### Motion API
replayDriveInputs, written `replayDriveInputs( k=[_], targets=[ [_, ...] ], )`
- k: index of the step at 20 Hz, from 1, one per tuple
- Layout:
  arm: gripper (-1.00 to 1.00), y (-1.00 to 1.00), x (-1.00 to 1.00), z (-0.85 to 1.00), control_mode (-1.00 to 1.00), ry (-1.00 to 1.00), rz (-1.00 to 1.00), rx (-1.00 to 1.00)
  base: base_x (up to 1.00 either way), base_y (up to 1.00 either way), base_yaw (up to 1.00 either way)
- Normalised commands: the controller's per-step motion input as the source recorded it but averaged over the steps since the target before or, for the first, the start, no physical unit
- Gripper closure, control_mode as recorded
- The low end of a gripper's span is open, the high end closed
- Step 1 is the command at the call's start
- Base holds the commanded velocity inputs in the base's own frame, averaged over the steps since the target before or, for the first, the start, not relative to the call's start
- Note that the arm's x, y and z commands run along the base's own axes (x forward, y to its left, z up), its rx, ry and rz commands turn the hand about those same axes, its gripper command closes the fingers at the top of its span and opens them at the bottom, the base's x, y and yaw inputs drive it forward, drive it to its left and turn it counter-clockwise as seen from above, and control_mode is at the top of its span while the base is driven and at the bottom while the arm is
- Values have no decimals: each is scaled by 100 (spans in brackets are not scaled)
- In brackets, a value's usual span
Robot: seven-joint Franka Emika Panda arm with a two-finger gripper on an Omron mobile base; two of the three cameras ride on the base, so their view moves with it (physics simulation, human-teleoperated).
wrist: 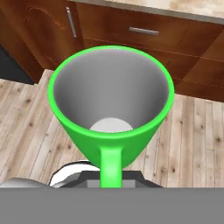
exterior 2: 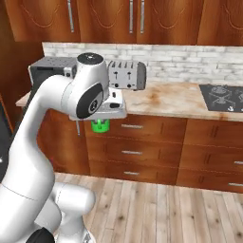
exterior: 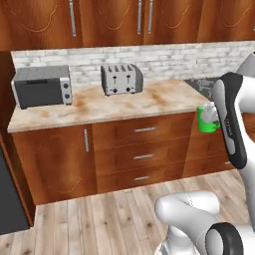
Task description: Clear the mugs and bowl far away from the sink.
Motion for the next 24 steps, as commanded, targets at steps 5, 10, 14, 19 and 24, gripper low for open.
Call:
replayDriveInputs(
  k=[5, 10, 14, 19, 24],
  targets=[
    [100, 0, 0, 0, 100, 0, 0, 0, 100, 20, -25],
    [100, 0, 0, 0, 100, 0, 0, 0, 100, 12, -13],
    [100, 0, 0, 0, 100, 0, 0, 0, 75, -1, -14],
    [100, 0, 0, 0, 100, 0, 0, 0, 30, 0, -21],
    [100, 0, 0, 0, 100, 0, 0, 0, 10, -5, -29]
  ],
)
